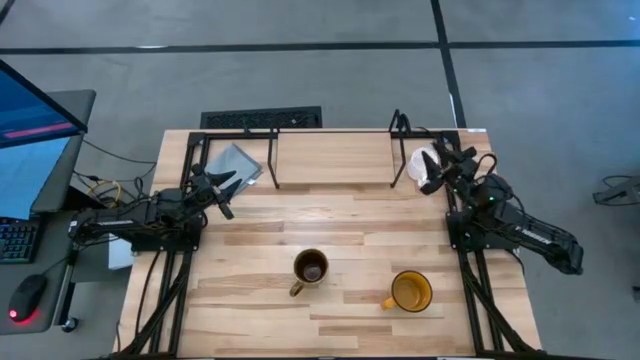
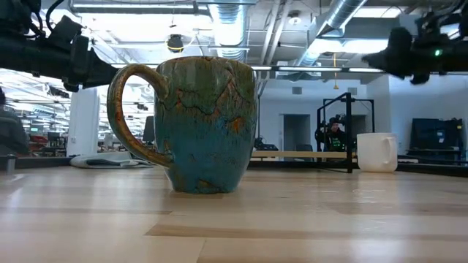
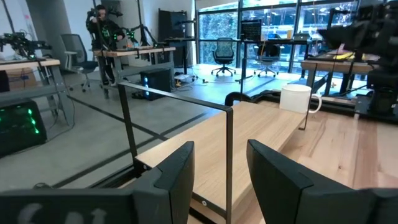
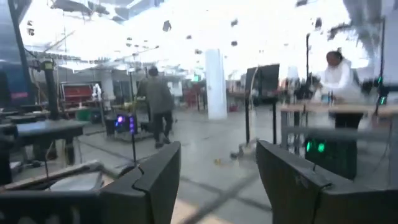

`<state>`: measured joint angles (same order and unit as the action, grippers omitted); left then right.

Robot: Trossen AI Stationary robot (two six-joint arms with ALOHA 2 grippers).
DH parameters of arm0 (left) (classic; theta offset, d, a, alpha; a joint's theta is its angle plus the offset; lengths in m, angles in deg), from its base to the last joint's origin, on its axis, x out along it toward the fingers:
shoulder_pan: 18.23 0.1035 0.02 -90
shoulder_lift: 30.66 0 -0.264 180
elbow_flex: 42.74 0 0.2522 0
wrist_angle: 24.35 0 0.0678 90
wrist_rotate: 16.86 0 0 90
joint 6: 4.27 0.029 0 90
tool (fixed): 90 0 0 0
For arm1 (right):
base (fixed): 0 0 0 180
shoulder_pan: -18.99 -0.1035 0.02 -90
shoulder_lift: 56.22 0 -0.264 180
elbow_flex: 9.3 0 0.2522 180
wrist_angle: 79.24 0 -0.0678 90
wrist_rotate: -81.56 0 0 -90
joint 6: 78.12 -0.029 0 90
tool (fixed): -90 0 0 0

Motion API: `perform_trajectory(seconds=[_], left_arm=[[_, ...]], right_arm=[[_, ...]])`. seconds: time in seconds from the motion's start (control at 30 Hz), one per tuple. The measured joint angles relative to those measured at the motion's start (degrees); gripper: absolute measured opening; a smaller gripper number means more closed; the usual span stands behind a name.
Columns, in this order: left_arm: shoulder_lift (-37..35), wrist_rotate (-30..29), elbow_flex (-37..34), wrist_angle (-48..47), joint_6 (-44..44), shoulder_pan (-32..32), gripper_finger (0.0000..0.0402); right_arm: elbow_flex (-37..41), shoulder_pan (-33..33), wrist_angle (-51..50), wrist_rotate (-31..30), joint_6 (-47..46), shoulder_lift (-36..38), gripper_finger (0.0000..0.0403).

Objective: Stack small to large cups/mugs on shelf
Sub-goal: Put the white mug on the shelf

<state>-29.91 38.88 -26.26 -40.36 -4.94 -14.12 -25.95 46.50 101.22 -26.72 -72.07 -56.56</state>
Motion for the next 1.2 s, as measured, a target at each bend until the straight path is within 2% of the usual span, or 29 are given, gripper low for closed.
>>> perform_trajectory(seconds=[0.1, 0.37, 0.63, 0.77, 0.9, 1.03, 1.2], left_arm=[[0.0, 0.0, 0.0, 0.0, 0.0, 0.0, 0.014], [0.0, 0.0, 0.0, 0.0, 0.0, 0.0, 0.014], [0.0, 0.0, 0.0, 0.0, 0.0, 0.0, 0.014], [0.0, 0.0, 0.0, 0.0, 0.0, 0.0, 0.014], [0.0, 0.0, 0.0, 0.0, 0.0, 0.0, 0.014], [0.0, 0.0, 0.0, 0.0, 0.0, 0.0, 0.014], [0.0, -0.2, 0.0, 0.0, 0.0, 0.0, 0.014]], right_arm=[[-2.6, 0.0, 0.2, 0.0, 3.0, 0.0, 0.0233], [-7.0, 0.0, 3.5, -0.1, 3.3, 0.0, 0.0233], [-9.3, 0.0, 8.4, 0.0, -2.4, 0.0, 0.0233], [-10.3, 0.0, 9.2, 0.1, -2.4, 0.0, 0.0233], [-14.6, -0.3, 4.8, 0.4, 3.0, -1.0, 0.0228], [-23.0, -1.1, -3.8, 0.4, 9.0, -5.7, 0.0216], [-38.4, -1.6, -24.2, -0.3, 11.1, -16.0, 0.0201]])
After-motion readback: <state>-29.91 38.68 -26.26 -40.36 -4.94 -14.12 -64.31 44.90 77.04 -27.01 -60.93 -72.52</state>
